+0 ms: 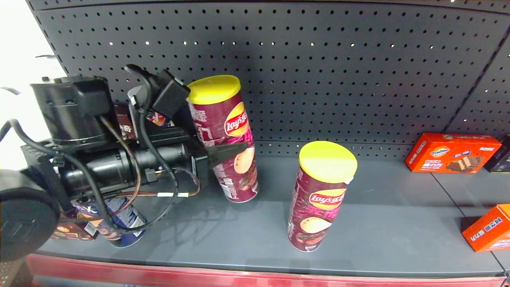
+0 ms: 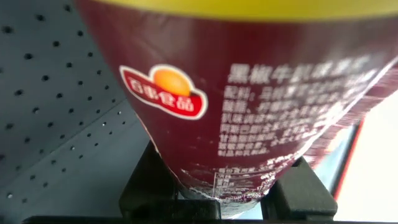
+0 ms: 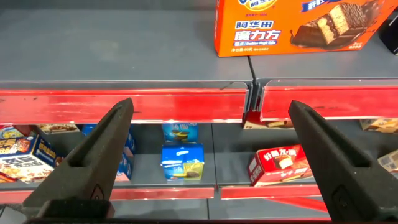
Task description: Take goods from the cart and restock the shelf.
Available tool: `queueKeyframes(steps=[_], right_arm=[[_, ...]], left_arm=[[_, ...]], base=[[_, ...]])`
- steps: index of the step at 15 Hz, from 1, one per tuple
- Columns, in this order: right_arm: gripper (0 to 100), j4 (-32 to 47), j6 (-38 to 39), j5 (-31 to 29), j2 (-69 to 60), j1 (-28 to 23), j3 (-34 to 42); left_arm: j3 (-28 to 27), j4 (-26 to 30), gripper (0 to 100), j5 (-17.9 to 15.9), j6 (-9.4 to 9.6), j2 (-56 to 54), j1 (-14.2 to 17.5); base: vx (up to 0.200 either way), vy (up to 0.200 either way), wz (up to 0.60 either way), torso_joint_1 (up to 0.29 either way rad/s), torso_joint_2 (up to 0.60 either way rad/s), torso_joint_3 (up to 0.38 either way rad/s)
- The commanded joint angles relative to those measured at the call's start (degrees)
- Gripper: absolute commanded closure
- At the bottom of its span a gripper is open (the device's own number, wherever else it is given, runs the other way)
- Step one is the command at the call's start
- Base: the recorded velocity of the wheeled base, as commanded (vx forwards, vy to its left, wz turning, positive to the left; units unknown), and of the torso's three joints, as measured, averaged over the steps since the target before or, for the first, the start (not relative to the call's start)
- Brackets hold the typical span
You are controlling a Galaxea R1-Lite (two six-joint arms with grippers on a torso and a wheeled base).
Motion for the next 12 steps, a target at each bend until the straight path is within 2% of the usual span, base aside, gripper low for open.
queueKeyframes(steps=[1, 3, 5, 8, 10, 11, 12], right_arm=[[0, 0.0, 0.0, 0.0, 0.2, 0.0, 0.0], [0, 0.0, 0.0, 0.0, 0.3, 0.0, 0.0], [0, 0.0, 0.0, 0.0, 0.3, 0.0, -0.1], [0, 0.0, 0.0, 0.0, 0.3, 0.0, -0.1], [0, 0.0, 0.0, 0.0, 0.3, 0.0, 0.0], [0, 0.0, 0.0, 0.0, 0.3, 0.0, 0.0], [0, 0.0, 0.0, 0.0, 0.3, 0.0, 0.0]], left_arm=[[-7.8, 5.0, 100, -0.1, 2.14, 6.1, 0.0], [-13.2, 6.8, 100, -0.1, 4.16, 10.0, 0.0], [-16.2, 7.9, 100, -0.1, 4.34, 12.4, 0.0], [-17.6, 8.0, 100, -0.3, 4.78, 15.0, -0.4], [-19.3, 7.9, 100, -4.5, 5.39, 16.7, -0.6], [-20.8, 8.1, 100, -6.3, 6.89, 18.0, -0.6], [-21.8, 8.1, 100, -6.3, 7.15, 19.0, -1.3]], base=[[0.0, 0.0, 0.0, 0.0, 0.0, 0.0], [0.0, 0.0, 0.0, 0.0, 0.0, 0.0], [0.0, 0.0, 0.0, 0.0, 0.0, 0.0], [0.0, 0.0, 0.0, 0.0, 0.0, 0.0], [0.0, 0.0, 0.0, 0.0, 0.0, 0.0], [0.0, 0.0, 0.0, 0.0, 0.0, 0.0], [0.0, 0.0, 0.0, 0.0, 0.0, 0.0]])
